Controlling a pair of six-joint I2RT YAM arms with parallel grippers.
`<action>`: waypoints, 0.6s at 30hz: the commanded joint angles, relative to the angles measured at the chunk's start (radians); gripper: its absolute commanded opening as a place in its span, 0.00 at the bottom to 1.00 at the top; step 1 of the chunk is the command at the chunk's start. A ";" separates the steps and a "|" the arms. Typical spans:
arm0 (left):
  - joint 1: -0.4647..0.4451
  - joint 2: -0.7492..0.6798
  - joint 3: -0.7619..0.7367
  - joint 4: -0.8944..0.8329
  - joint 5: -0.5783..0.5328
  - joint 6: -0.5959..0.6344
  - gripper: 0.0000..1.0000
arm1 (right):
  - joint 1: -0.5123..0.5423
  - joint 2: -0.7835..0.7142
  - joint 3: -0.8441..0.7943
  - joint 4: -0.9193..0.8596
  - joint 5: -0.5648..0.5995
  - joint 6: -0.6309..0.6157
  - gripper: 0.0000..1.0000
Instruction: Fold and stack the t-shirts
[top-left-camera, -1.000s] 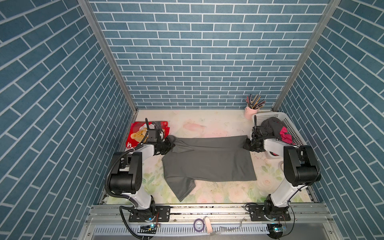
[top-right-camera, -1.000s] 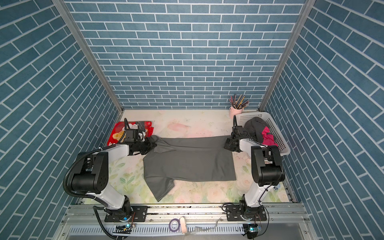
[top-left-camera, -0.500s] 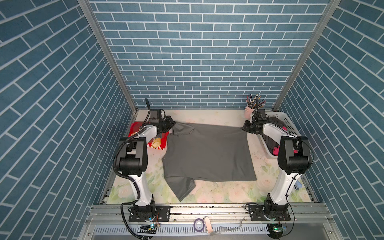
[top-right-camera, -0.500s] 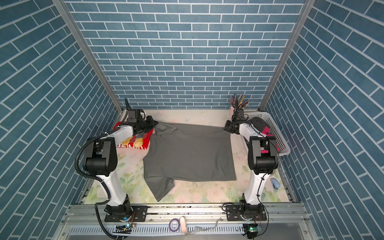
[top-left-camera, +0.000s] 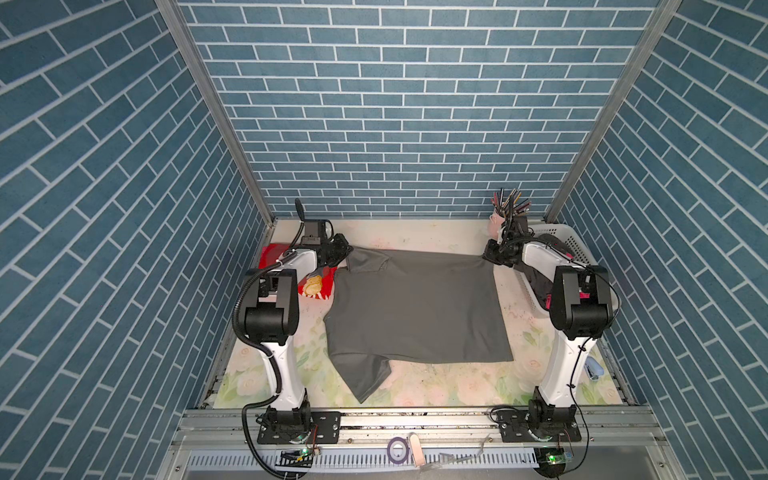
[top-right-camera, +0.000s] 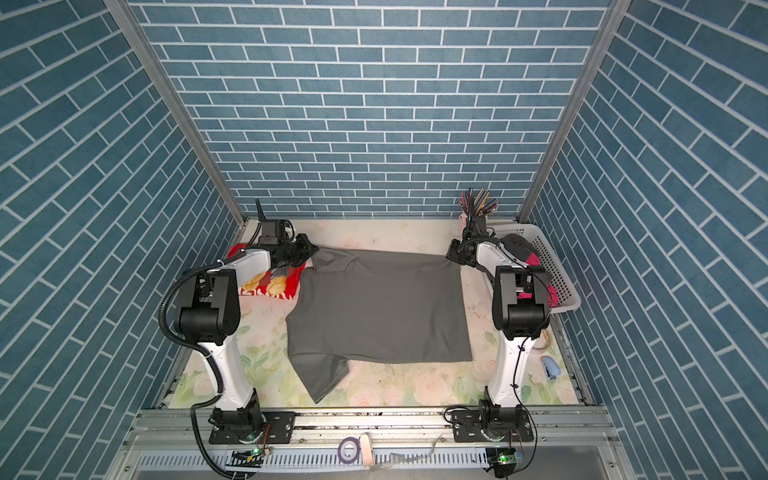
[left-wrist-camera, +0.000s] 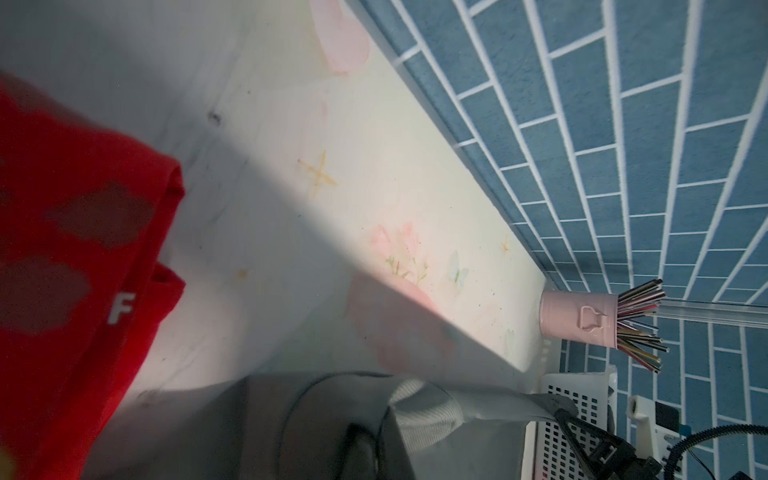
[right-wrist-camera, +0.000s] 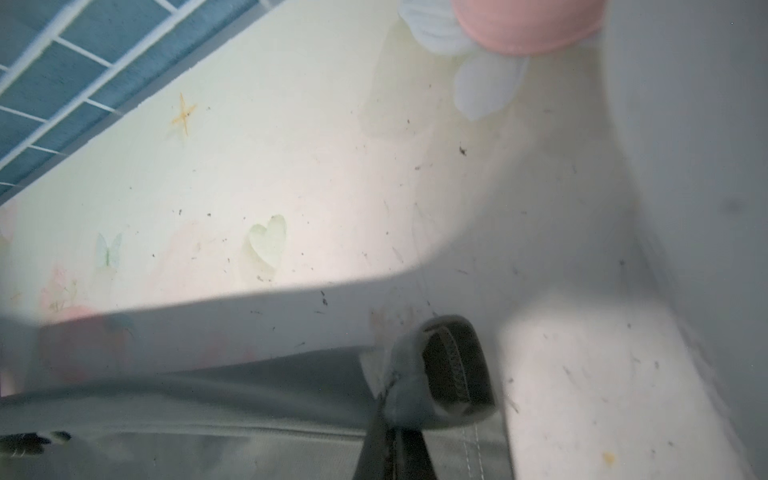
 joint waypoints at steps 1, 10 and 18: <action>0.003 -0.058 -0.043 0.009 -0.009 -0.003 0.00 | 0.007 -0.072 -0.061 -0.016 0.026 -0.006 0.00; 0.018 -0.109 -0.119 0.022 0.010 0.003 0.00 | 0.009 -0.151 -0.206 0.027 0.035 0.002 0.00; 0.033 -0.153 -0.174 0.013 0.027 0.022 0.00 | 0.010 -0.182 -0.276 0.047 0.039 0.009 0.00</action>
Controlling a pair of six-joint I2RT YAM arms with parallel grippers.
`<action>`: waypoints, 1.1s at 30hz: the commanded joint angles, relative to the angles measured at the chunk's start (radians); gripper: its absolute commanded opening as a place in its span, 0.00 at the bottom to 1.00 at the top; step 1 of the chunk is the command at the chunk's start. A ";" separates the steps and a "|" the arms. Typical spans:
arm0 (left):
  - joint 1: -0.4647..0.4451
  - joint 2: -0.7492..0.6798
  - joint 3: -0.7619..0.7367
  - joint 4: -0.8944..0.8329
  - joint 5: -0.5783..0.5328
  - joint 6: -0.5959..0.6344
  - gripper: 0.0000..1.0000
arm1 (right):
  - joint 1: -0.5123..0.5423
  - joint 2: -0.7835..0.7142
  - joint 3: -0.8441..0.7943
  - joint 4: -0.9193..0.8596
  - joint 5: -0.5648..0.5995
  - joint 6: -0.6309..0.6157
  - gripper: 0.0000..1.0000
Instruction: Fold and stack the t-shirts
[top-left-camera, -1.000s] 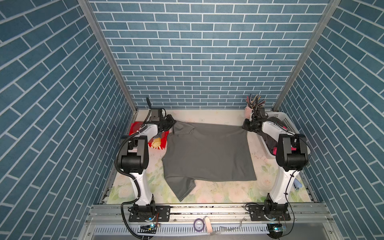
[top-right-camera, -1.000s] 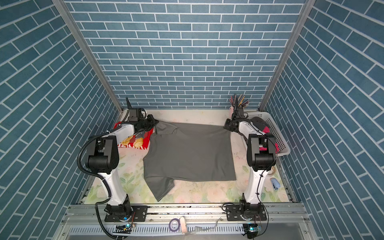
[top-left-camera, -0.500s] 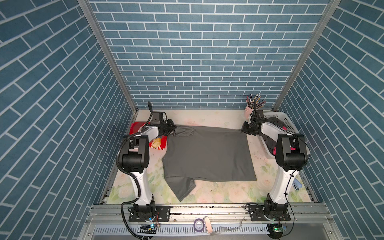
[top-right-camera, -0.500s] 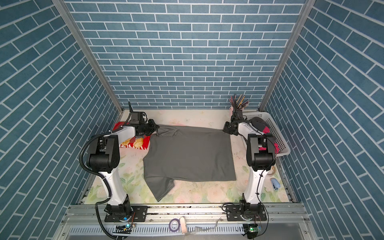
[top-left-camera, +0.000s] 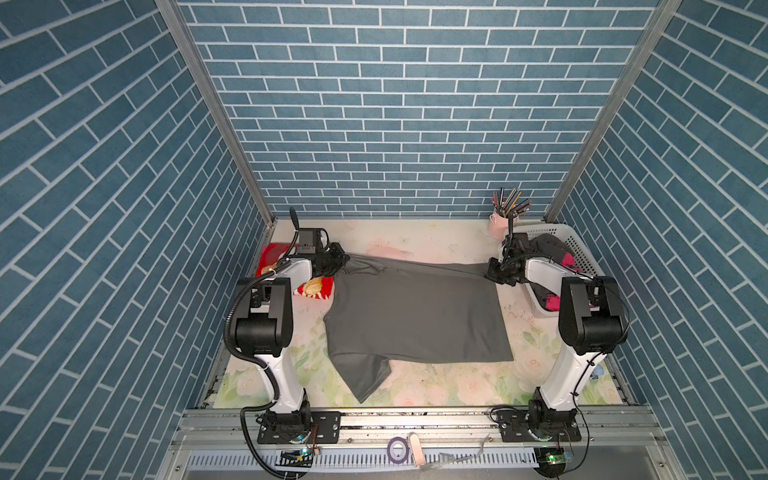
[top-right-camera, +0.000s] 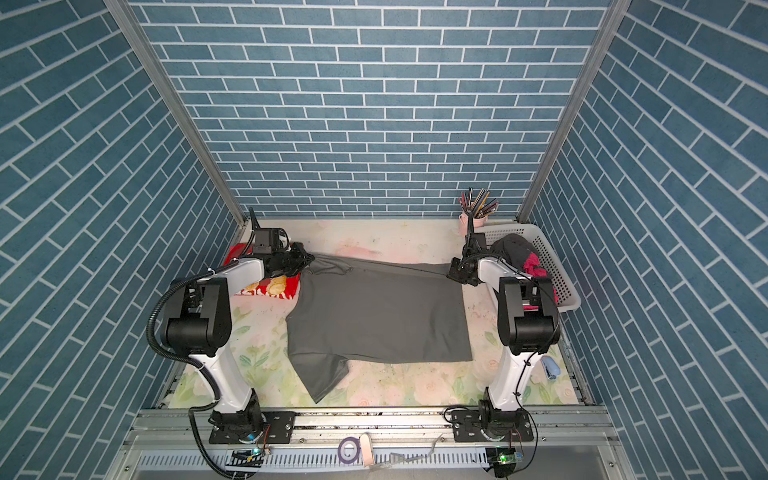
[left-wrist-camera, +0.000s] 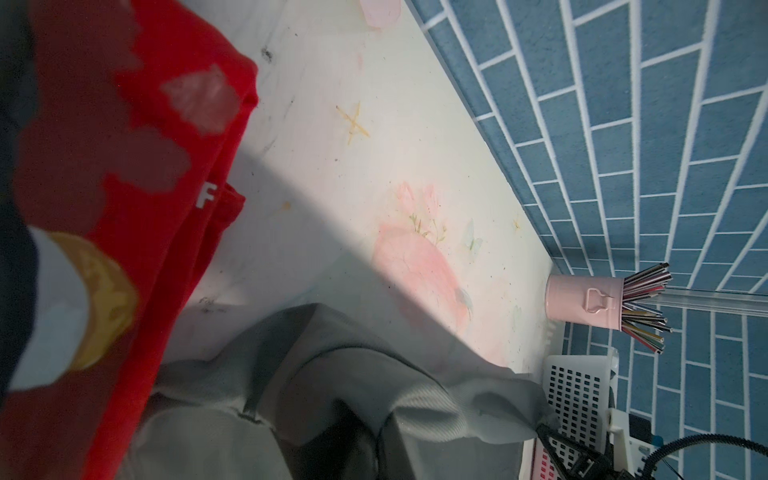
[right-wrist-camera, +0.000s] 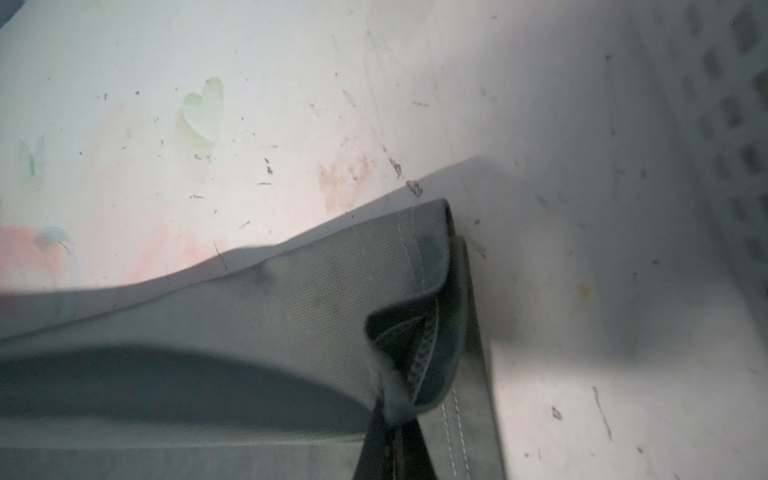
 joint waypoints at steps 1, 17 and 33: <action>0.010 -0.039 -0.043 0.012 0.013 0.011 0.00 | 0.005 -0.042 -0.026 0.015 0.022 0.010 0.00; 0.017 -0.092 -0.109 0.004 0.021 0.022 0.00 | 0.004 -0.076 -0.099 0.041 0.026 0.014 0.00; 0.012 -0.100 -0.250 0.087 0.010 0.003 0.00 | 0.048 -0.090 -0.220 0.100 0.030 0.049 0.00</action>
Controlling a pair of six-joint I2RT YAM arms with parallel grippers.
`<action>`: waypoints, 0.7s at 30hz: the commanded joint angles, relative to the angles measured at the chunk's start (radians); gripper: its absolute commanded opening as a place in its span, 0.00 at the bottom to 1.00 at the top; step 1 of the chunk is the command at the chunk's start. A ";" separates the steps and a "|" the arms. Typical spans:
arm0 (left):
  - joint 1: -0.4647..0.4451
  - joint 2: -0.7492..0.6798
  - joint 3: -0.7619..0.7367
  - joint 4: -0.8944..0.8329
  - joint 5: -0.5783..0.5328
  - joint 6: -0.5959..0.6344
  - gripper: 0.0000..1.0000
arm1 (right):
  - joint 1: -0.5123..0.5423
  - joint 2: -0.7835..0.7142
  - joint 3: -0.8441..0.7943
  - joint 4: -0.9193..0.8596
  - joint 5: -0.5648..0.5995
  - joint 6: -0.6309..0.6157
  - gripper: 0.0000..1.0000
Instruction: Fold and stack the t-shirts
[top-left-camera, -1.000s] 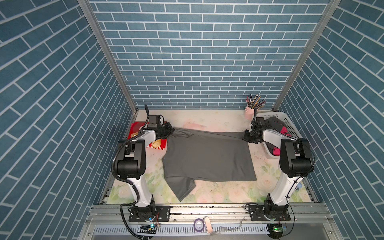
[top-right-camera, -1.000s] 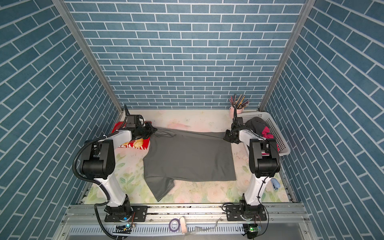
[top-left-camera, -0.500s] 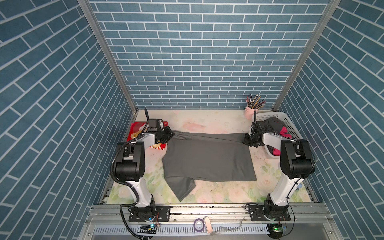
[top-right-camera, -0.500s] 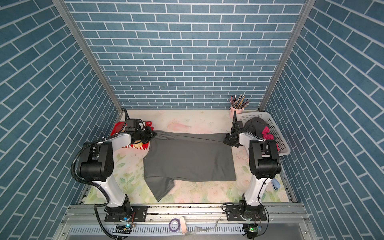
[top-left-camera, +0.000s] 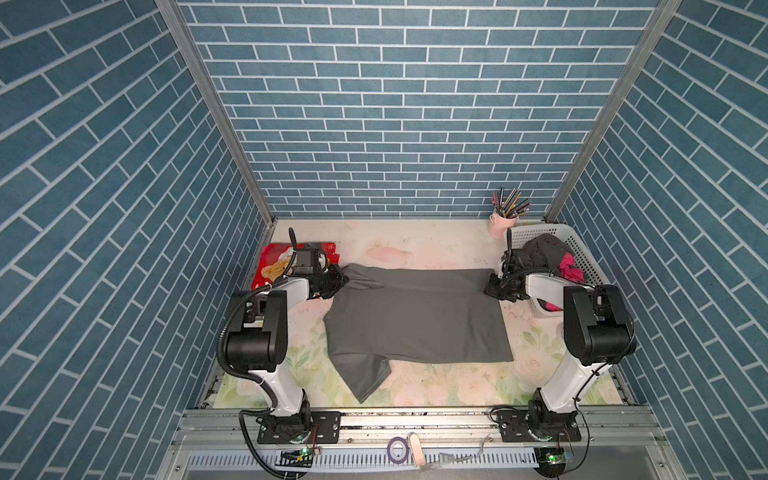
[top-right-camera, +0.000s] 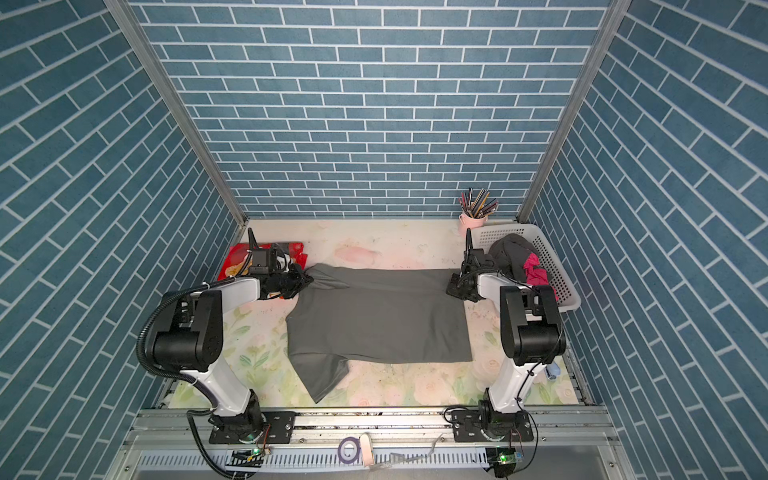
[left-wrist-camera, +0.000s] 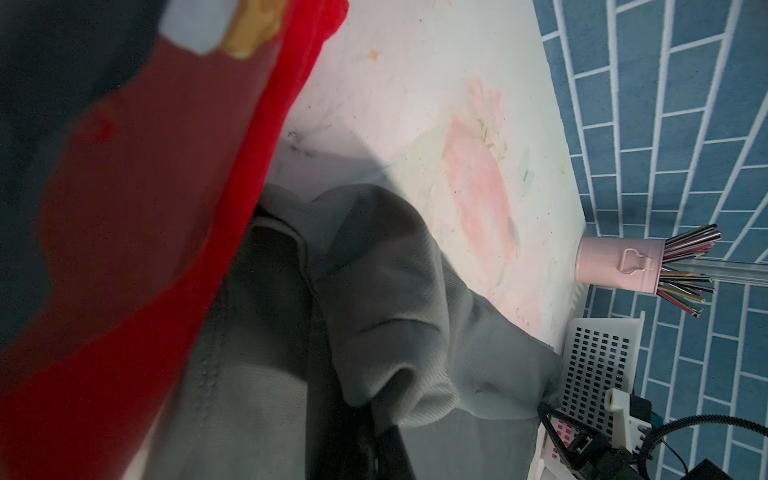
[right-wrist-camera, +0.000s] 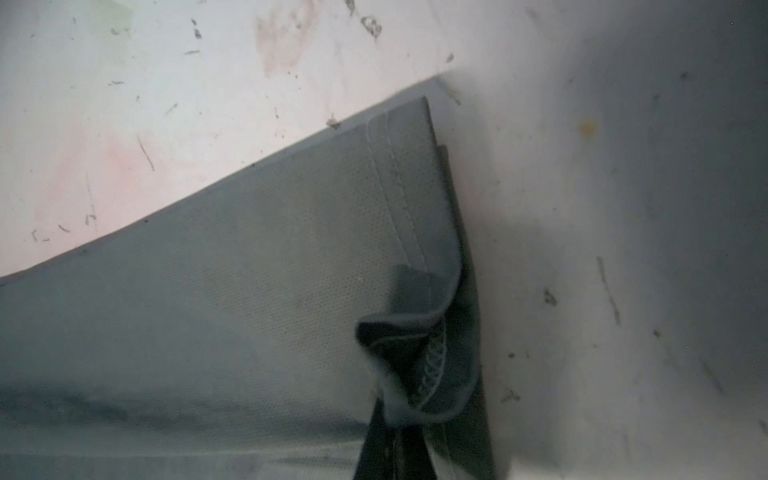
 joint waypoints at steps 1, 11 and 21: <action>0.004 0.023 0.014 0.032 -0.017 0.000 0.00 | 0.019 -0.006 -0.017 0.005 0.016 0.033 0.00; 0.000 0.038 0.051 0.004 -0.042 0.010 0.00 | 0.026 -0.016 -0.012 -0.008 0.048 0.038 0.03; -0.015 0.016 0.024 0.015 -0.015 0.003 0.03 | 0.026 -0.055 0.008 -0.045 0.055 0.018 0.27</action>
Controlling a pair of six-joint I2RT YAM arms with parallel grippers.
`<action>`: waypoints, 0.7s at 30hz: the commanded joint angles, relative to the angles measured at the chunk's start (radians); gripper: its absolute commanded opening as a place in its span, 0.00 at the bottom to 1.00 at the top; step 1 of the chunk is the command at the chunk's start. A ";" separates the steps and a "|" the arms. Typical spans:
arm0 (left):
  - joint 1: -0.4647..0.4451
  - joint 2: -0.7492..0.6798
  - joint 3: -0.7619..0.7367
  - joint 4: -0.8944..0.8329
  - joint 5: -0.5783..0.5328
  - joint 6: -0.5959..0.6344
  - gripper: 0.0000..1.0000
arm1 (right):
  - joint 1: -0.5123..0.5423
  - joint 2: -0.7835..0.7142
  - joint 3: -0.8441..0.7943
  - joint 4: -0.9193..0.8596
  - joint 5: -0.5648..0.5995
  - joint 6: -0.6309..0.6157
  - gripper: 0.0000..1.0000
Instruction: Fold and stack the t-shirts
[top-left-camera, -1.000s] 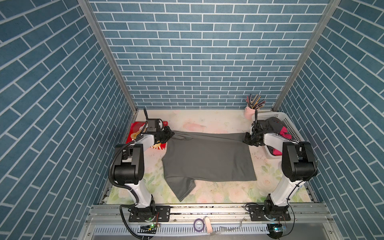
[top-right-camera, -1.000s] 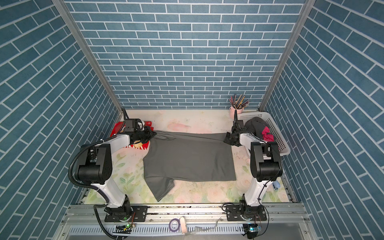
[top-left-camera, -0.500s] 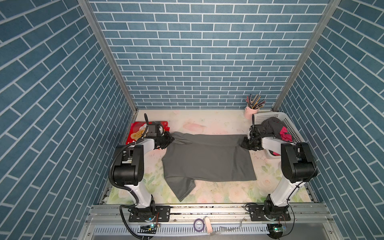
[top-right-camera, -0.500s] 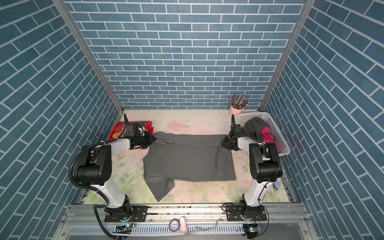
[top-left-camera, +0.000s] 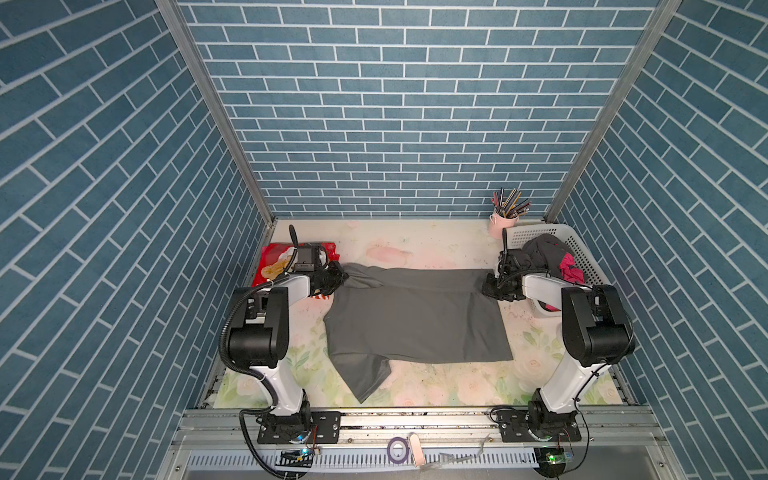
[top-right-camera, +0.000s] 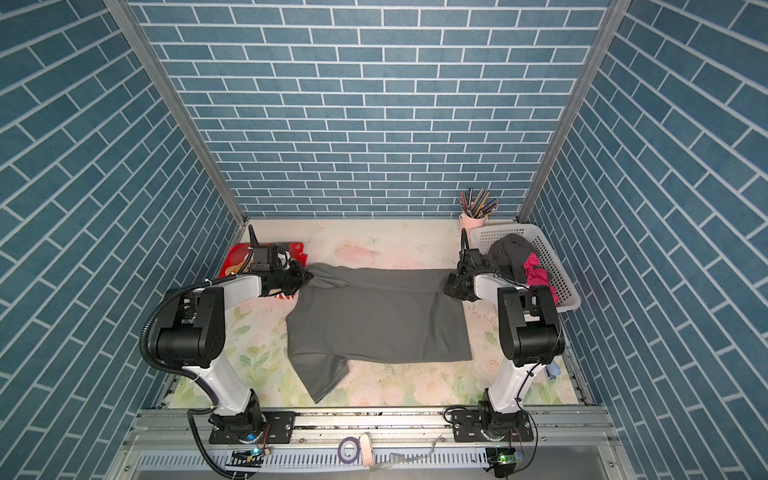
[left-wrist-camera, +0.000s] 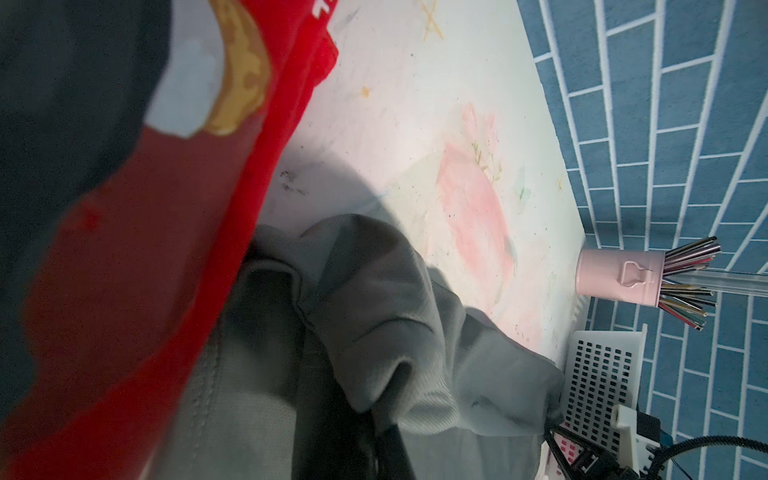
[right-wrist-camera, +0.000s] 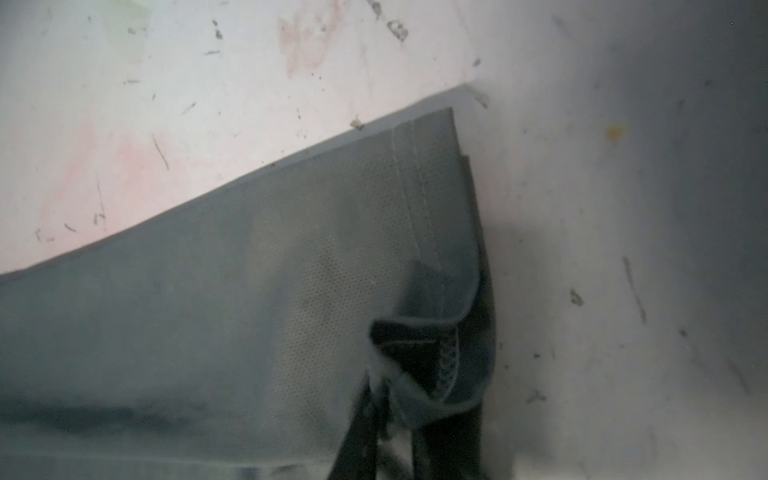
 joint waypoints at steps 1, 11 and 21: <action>-0.010 -0.016 -0.014 0.008 0.008 0.002 0.06 | 0.007 -0.053 0.011 -0.047 0.010 0.009 0.32; -0.016 -0.060 -0.041 -0.018 0.020 0.015 0.23 | 0.052 -0.172 0.020 -0.100 0.021 0.012 0.70; -0.006 -0.117 -0.084 -0.095 -0.013 0.073 0.26 | 0.057 -0.175 0.030 -0.102 0.015 0.000 0.85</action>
